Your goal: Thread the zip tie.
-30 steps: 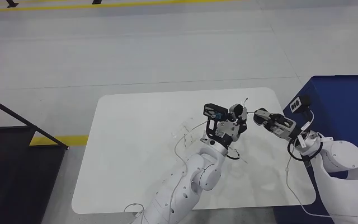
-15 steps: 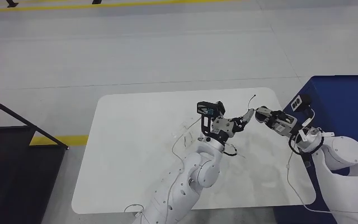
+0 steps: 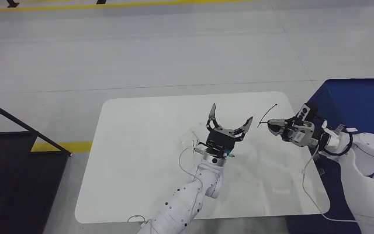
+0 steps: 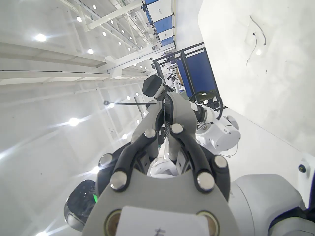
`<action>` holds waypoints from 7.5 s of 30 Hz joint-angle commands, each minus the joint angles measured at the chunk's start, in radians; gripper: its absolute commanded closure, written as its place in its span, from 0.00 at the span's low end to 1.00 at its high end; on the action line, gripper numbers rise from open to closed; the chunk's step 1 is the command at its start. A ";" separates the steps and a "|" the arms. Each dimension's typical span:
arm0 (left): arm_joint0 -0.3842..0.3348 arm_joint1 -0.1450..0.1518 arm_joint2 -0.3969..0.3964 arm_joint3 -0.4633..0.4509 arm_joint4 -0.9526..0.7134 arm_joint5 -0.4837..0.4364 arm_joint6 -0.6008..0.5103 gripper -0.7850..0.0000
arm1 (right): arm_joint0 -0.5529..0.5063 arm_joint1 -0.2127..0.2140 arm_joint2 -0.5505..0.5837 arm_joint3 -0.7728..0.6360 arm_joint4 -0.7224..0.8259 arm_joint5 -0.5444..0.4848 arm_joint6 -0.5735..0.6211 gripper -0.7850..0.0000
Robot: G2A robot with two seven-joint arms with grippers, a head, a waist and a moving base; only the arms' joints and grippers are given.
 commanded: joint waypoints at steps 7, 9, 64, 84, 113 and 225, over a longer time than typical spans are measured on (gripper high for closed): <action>0.002 0.007 0.017 0.026 0.163 0.088 0.019 0.00 | -0.002 -0.002 -0.008 0.021 0.057 0.052 -0.036 1.00; 0.003 0.007 0.033 0.053 0.275 0.184 0.042 0.00 | 0.016 -0.001 -0.010 0.040 0.093 0.105 -0.044 1.00; -0.072 -0.103 0.084 0.241 0.512 0.225 -0.187 0.97 | 0.071 0.008 -0.037 0.085 0.155 0.198 -0.061 1.00; -0.061 -0.105 0.064 0.255 0.554 0.172 -0.165 1.00 | 0.063 0.006 -0.024 0.073 0.194 0.158 -0.115 1.00; -0.014 -0.090 0.005 0.195 0.473 -0.008 -0.147 0.00 | 0.127 0.021 -0.007 0.125 0.319 0.128 -0.182 1.00; 0.406 0.050 -0.541 -0.880 -0.040 -0.857 -0.777 0.00 | 0.836 -0.081 -1.050 0.561 0.169 0.189 -0.004 1.00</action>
